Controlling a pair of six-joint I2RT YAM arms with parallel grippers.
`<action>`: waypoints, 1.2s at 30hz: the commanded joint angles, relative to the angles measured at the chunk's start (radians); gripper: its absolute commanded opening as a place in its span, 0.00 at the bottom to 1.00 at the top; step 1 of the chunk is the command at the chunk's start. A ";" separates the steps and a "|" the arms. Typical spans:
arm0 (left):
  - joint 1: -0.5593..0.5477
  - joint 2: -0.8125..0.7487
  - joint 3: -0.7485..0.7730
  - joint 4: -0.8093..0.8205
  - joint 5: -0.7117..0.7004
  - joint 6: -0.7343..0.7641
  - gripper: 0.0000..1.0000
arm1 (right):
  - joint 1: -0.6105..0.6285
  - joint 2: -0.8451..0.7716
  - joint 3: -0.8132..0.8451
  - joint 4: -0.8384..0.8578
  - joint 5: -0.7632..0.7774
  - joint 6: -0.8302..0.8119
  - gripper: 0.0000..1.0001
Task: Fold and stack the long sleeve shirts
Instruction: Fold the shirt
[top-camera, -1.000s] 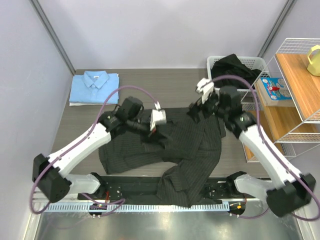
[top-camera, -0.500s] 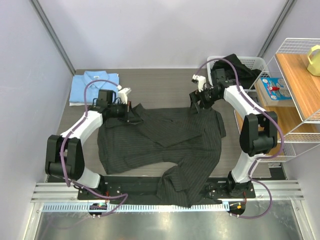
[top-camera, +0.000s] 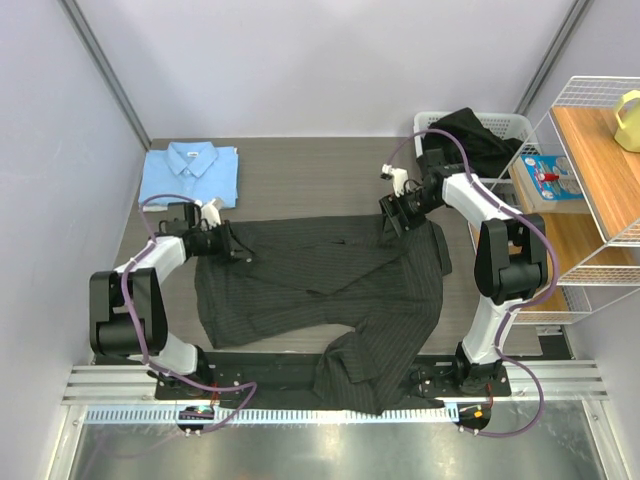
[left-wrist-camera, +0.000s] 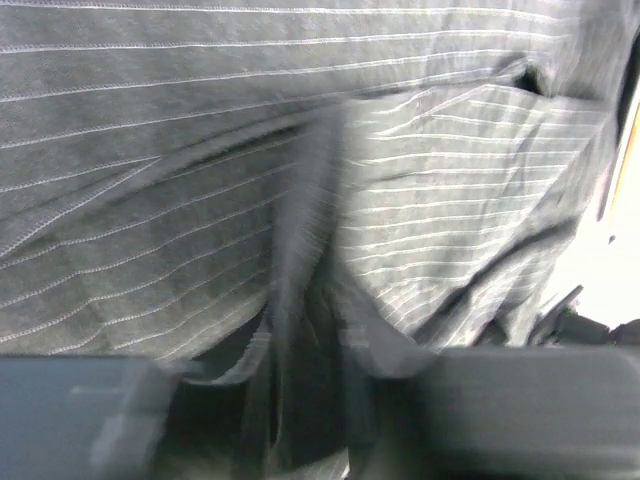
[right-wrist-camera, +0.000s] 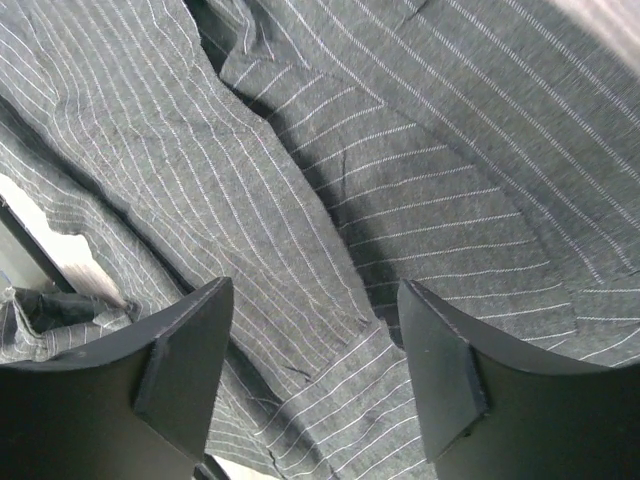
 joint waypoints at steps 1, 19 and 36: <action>0.035 -0.019 0.021 0.005 -0.034 0.014 0.47 | 0.006 -0.023 -0.003 -0.018 0.010 -0.030 0.70; -0.163 -0.113 0.139 -0.437 -0.373 0.651 0.51 | 0.067 -0.103 -0.184 -0.034 0.286 -0.056 0.57; -0.138 0.357 0.463 -0.432 -0.415 0.689 0.47 | 0.026 0.194 0.116 0.001 0.363 -0.091 0.63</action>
